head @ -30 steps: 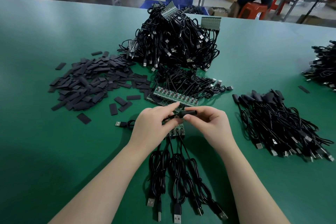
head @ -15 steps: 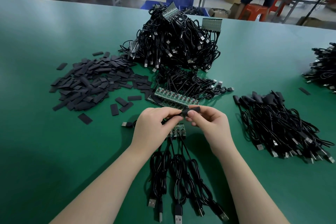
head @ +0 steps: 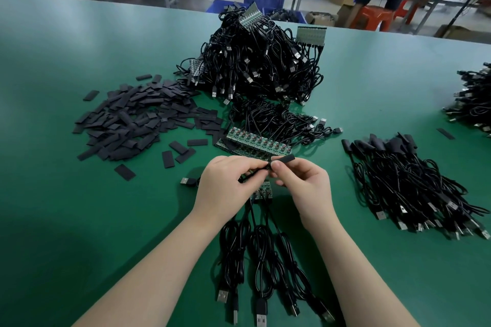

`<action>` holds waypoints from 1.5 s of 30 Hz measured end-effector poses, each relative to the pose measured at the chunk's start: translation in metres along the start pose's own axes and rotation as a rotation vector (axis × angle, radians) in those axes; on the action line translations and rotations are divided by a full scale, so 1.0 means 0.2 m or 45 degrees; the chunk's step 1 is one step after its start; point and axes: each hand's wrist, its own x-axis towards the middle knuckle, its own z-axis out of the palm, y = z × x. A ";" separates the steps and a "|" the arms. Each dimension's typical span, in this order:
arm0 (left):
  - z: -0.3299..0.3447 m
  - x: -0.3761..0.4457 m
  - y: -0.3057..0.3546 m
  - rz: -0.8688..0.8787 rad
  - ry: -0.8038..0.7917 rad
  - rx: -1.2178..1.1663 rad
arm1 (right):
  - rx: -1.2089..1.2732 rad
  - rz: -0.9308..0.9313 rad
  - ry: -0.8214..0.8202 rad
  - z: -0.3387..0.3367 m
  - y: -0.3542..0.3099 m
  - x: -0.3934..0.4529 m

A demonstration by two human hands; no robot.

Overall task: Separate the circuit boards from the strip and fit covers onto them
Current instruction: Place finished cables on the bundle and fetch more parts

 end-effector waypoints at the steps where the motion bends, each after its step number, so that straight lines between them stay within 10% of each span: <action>1: 0.00 0.00 0.00 -0.001 0.002 -0.009 | 0.002 -0.005 0.002 0.00 0.00 0.00; 45: 0.01 0.01 -0.01 -0.085 0.014 -0.041 | -0.155 -0.044 0.036 0.05 0.00 -0.02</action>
